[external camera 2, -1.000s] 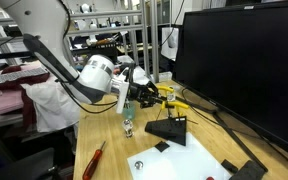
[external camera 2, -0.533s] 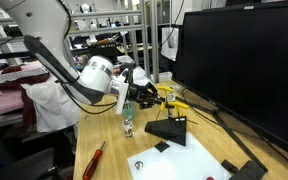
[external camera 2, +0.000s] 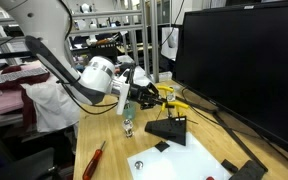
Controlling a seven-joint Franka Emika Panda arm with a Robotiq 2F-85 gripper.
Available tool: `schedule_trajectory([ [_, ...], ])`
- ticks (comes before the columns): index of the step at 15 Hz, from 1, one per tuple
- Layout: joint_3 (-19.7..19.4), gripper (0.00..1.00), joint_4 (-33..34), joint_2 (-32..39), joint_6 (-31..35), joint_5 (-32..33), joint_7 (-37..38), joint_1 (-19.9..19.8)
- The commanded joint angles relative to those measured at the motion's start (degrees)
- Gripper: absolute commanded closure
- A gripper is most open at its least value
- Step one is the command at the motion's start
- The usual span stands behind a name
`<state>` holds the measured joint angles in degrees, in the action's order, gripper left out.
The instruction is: Put the yellow object that's closest to the black rack in it
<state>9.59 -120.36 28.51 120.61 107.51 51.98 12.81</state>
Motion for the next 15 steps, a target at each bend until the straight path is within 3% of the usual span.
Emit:
schedule_trajectory([
  [1, 1.18, 0.95, 1.19, 1.84, 1.23, 0.09, -1.63, -1.76],
  [15, 1.15, 0.95, 1.54, 2.09, 1.81, -0.05, -7.06, -2.03],
])
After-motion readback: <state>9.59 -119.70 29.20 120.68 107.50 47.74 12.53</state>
